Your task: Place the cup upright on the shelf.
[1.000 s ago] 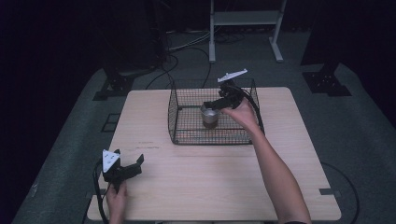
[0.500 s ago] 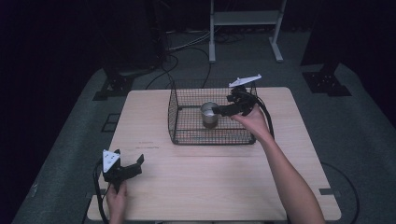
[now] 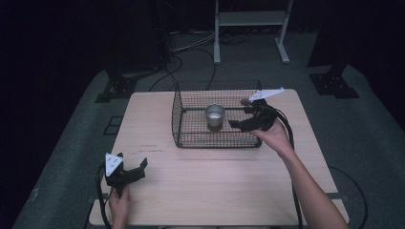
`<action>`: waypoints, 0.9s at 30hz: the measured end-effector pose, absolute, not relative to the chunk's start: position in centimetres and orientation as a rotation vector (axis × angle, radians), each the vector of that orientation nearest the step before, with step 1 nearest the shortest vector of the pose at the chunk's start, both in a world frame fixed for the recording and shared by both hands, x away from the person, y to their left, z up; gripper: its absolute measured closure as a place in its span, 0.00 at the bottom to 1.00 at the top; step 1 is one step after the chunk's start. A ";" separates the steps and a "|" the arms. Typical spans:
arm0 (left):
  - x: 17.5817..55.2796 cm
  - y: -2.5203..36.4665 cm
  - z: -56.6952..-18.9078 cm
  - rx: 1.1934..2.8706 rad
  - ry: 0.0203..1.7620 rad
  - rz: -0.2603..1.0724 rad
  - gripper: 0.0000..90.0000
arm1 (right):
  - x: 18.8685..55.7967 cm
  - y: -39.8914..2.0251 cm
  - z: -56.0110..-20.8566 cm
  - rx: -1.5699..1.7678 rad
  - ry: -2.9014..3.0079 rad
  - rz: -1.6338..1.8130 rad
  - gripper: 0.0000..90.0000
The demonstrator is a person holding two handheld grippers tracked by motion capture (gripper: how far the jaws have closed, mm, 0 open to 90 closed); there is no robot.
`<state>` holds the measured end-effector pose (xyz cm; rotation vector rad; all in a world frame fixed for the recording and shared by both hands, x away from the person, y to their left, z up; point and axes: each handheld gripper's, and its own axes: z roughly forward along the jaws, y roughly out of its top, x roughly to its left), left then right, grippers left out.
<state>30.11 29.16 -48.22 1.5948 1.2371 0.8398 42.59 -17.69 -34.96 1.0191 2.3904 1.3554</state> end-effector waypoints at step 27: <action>30.1 29.0 -48.2 1.599 1.240 0.843 0.00 | 36.4 -21.8 -37.7 0.993 2.388 1.385 0.10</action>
